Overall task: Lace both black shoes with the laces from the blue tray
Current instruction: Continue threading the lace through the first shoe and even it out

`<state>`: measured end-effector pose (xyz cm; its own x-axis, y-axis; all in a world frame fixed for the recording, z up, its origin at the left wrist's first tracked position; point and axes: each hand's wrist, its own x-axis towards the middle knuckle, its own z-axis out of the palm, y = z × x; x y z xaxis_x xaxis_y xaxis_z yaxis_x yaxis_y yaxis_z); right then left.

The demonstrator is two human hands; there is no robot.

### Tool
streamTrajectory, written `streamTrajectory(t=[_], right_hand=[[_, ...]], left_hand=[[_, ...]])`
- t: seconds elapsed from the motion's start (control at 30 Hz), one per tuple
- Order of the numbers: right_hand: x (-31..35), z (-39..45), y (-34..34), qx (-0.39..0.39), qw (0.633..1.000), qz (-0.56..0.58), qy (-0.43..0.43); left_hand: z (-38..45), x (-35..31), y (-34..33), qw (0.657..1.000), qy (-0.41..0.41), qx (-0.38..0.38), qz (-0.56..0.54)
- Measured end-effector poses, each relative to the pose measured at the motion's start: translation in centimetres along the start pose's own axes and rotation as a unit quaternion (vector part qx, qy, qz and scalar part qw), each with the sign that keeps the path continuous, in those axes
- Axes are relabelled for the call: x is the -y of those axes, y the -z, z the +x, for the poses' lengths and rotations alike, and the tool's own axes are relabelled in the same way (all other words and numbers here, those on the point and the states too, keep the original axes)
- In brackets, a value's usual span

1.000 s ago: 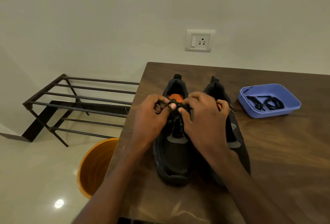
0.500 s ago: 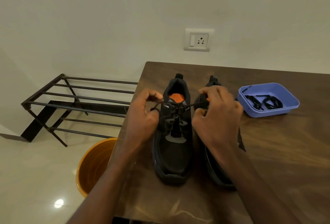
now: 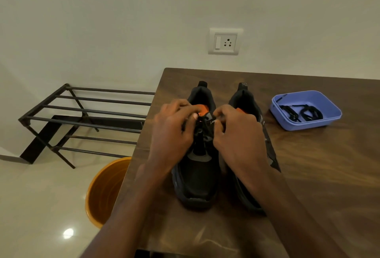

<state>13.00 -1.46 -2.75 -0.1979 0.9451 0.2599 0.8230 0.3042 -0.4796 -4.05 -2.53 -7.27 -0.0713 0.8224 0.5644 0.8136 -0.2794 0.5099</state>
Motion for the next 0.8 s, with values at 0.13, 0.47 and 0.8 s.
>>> streamTrajectory(t=[0.13,0.47,0.8], right_hand=[[-0.4,0.1,-1.5,0.031,0.995,0.031,0.084],[-0.7,0.1,-2.4,0.036,0.989,0.114,0.085],[-0.9,0.1,-2.8,0.009,0.989,0.125,0.08]], left_hand=[[0.0,0.0,-0.5,1.0,-0.016,0.003,0.006],[0.2,-2.0,-0.3,0.947,0.196,-0.031,-0.251],[0.4,-2.0,0.0,0.937,0.182,0.019,-0.299]])
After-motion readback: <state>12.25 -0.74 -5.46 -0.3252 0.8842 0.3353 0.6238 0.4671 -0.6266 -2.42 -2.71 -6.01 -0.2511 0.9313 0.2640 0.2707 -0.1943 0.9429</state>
